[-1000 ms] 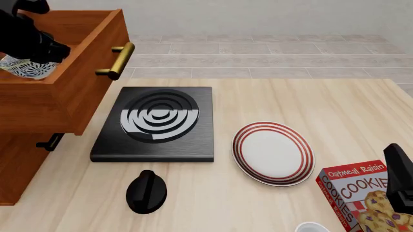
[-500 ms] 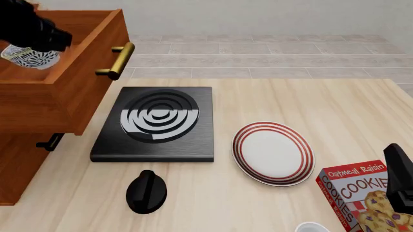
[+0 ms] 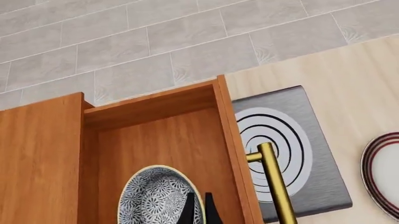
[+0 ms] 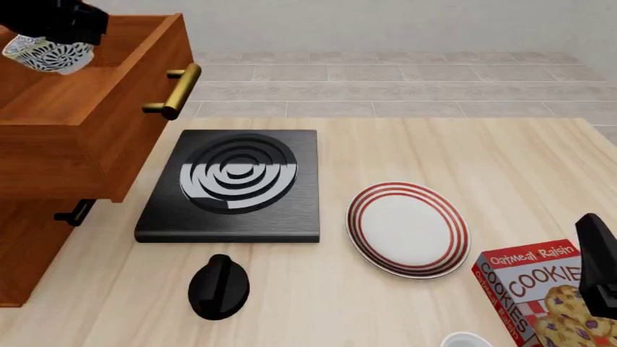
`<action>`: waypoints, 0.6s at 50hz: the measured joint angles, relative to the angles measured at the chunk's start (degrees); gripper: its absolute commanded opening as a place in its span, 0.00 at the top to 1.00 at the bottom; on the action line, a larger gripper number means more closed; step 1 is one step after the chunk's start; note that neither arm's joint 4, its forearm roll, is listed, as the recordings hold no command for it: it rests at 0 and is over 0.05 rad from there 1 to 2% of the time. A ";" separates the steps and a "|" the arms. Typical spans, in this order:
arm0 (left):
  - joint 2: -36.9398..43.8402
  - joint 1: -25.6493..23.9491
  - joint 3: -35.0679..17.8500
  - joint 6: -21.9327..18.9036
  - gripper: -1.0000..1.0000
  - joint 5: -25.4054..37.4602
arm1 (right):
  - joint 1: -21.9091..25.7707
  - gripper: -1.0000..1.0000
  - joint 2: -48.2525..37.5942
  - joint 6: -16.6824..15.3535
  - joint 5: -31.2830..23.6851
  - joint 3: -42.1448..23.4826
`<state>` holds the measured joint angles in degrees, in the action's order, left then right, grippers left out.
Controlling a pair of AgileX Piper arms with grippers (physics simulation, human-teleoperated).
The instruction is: Pick the akita bowl in the top layer of the wooden cabinet and place it on the plate.
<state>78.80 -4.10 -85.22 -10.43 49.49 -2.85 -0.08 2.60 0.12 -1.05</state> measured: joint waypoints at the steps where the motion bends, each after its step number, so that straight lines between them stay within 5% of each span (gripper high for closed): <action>1: 0.00 -0.08 -0.31 0.02 1.00 0.11 | 0.00 0.00 0.00 0.00 0.00 0.00; 30: 0.03 -2.23 -9.46 -0.09 1.00 3.39 | -0.10 0.00 0.05 0.00 0.10 0.10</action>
<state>78.83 -6.33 -94.69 -10.52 52.88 -2.95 -0.03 2.60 0.22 -0.95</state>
